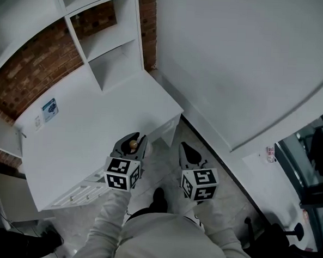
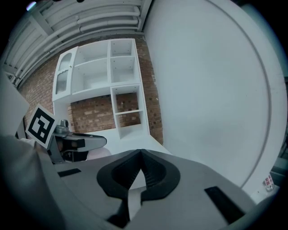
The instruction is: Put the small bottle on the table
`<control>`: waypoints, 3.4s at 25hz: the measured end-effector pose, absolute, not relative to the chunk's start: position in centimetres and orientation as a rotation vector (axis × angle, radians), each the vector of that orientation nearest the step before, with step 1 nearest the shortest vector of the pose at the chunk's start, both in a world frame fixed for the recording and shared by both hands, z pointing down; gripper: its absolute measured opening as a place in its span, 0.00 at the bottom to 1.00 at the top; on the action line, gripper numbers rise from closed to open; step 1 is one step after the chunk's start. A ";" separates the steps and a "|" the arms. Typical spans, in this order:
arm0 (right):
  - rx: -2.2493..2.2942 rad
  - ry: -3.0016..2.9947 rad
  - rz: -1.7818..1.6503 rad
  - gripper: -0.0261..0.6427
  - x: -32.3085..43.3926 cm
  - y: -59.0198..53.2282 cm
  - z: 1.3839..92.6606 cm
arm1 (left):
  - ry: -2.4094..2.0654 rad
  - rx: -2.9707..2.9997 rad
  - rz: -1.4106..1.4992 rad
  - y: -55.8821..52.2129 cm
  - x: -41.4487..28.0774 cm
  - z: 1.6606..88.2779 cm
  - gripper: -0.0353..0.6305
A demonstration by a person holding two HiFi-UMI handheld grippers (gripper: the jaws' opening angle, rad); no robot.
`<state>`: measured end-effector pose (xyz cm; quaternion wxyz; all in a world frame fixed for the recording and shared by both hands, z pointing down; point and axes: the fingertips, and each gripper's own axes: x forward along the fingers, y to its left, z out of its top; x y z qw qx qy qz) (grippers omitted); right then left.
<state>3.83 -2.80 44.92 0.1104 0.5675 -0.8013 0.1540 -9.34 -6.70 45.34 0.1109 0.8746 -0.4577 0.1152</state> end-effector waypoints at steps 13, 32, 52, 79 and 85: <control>1.655 -2.328 0.445 0.08 2.2 -6.8 45.2 | -1.328 2.575 0.355 -11.3 -10.8 46.0 0.21; 1.565 -2.408 0.432 0.08 3.0 -18.4 45.2 | -1.441 2.489 0.415 -21.6 -10.8 47.8 0.21; 1.486 -2.422 0.468 0.08 5.4 -27.4 46.2 | -1.489 2.457 0.474 -33.4 -7.6 49.4 0.21; 1.477 -2.386 0.502 0.08 6.9 -31.2 47.4 | -1.547 2.394 0.587 -44.1 -7.9 53.7 0.21; 1.485 -2.372 0.510 0.08 7.4 -31.5 47.8 | -1.556 2.398 0.593 -45.9 -7.6 54.0 0.21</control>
